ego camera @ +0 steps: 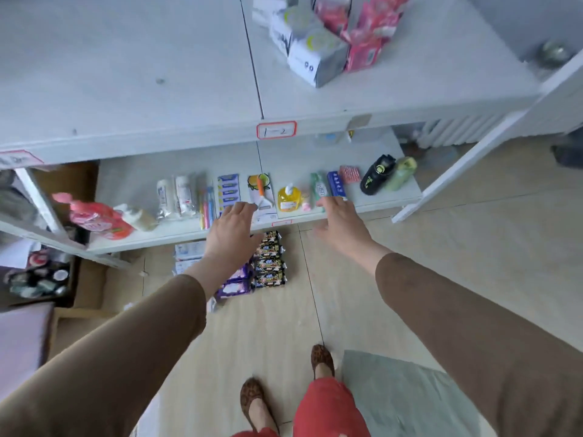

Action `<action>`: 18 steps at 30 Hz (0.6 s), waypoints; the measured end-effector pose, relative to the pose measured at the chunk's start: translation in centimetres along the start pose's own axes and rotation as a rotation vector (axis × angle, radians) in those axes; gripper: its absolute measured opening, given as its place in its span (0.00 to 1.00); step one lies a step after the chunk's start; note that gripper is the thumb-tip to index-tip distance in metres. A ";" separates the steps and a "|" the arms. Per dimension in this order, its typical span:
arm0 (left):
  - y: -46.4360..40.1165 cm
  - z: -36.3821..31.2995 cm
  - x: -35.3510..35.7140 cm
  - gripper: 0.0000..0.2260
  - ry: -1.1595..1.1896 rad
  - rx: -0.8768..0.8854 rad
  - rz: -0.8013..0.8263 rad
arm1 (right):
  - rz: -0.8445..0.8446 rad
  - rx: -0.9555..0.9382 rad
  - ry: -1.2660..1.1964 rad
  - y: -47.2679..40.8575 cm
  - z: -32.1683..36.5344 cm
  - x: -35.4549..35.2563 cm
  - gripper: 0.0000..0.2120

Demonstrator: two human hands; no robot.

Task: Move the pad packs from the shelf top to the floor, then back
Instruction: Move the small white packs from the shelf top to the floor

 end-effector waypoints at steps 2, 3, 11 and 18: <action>-1.2 -2.1 -3.7 0.25 0.006 0.037 -0.057 | -0.042 -0.026 0.009 -0.1 0.6 -4.3 0.20; -1.9 -3.2 -5.3 0.25 0.009 0.058 -0.079 | -0.069 -0.040 0.011 -0.3 0.7 -6.4 0.19; -9.6 -9.6 -14.1 0.26 0.045 0.038 -0.161 | -0.144 -0.108 0.027 -4.9 -1.1 -19.6 0.21; -15.4 -11.4 -17.4 0.25 0.091 -0.028 -0.185 | -0.143 -0.139 -0.020 -11.3 -2.0 -24.9 0.23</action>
Point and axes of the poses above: each hand's wrist, its own y-axis away from the middle knuckle, its own x-axis out of the palm, z = x × y, the point moved 7 cm from there along -y, towards the middle knuckle, and after that the axes turned 5 degrees about z, right-handed, at the moved point
